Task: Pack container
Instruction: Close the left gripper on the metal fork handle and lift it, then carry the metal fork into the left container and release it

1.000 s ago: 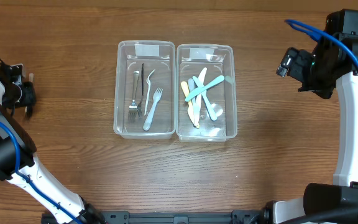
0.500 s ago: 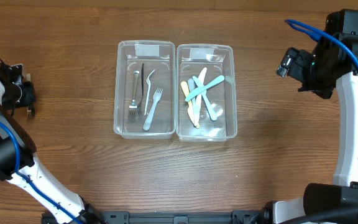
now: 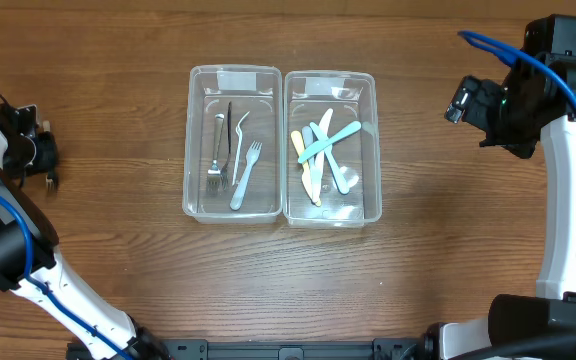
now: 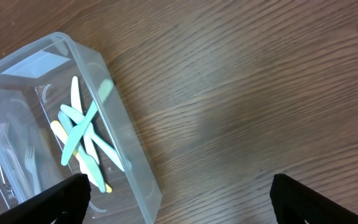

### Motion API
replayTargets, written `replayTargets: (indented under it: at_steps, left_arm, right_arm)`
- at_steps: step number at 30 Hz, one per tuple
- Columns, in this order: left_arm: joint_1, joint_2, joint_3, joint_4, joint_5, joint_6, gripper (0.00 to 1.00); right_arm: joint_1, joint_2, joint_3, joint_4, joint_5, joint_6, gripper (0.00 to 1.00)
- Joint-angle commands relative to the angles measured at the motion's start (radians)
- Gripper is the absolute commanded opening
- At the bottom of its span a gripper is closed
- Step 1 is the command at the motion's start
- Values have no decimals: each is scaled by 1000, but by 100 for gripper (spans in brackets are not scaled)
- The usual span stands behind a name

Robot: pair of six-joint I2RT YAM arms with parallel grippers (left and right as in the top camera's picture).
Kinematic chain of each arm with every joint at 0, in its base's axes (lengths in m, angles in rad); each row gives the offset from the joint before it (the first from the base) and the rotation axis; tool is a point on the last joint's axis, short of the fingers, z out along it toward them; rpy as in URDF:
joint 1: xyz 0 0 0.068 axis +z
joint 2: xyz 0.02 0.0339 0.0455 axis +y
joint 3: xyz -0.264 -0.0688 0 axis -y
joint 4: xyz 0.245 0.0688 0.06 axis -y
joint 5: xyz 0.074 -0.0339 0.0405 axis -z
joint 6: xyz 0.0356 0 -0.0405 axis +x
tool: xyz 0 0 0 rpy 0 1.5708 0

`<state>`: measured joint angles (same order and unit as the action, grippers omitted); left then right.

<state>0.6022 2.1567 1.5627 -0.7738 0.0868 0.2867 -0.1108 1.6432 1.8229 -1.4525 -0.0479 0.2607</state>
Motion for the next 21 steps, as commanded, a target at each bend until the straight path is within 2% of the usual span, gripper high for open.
replayTargets:
  at_steps: [1, 7, 11, 16, 21]
  left_arm:
    - [-29, -155, 0, -18, 19, -45, 4]
    - [-122, -360, 0, -59, 13, -86, 4]
    - [-246, -504, 0, -114, 7, -138, 4]
    - [-496, -623, 0, -209, -32, -247, 4]
    - [-761, -612, -8, -235, -45, -383, 4]
  right_arm:
    - [-1, -3, -4, 11, 1, -8, 95]
    - [-1, -3, -4, 11, 1, -26, 95]
    - [-1, -3, -4, 11, 1, -27, 95]
    - [-1, -3, -4, 15, 1, -27, 95]
    - [-1, -3, -4, 15, 1, -30, 95]
